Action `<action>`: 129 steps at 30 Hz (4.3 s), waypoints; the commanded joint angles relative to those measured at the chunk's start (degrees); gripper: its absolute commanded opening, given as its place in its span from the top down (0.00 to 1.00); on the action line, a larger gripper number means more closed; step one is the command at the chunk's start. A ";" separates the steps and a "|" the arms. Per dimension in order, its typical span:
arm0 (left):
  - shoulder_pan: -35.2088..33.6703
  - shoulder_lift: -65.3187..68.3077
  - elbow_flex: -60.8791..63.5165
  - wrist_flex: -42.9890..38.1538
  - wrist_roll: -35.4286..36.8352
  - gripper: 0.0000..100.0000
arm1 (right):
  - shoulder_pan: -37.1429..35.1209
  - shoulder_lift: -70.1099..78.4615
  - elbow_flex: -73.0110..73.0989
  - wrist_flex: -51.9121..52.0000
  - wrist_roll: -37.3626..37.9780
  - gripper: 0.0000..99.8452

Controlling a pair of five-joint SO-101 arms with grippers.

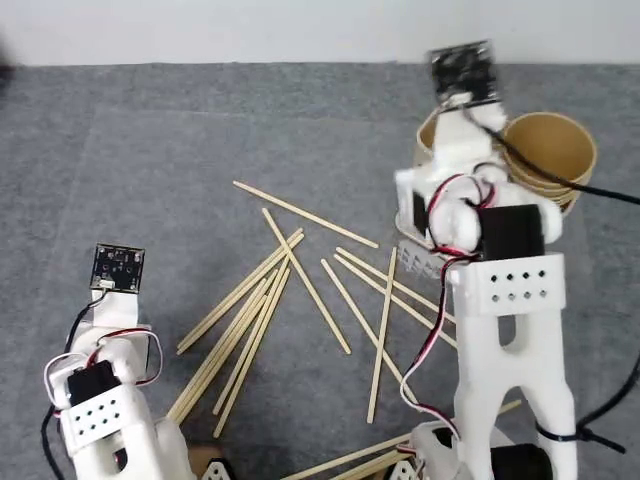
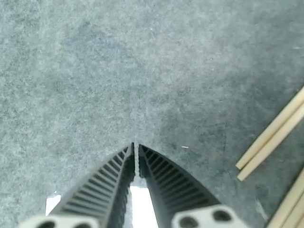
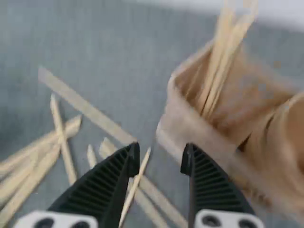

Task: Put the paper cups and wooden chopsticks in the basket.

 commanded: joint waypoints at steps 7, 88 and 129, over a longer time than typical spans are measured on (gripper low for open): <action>0.26 -1.05 -0.48 -1.49 -0.53 0.98 | -6.20 -1.36 6.86 9.10 -0.18 0.83; 0.35 -1.05 -0.40 -1.49 -0.53 0.98 | -6.90 5.58 6.77 -6.81 6.42 0.99; 0.35 -1.05 -0.40 -1.49 -1.93 0.98 | 8.57 -5.76 6.68 -56.22 -0.44 0.99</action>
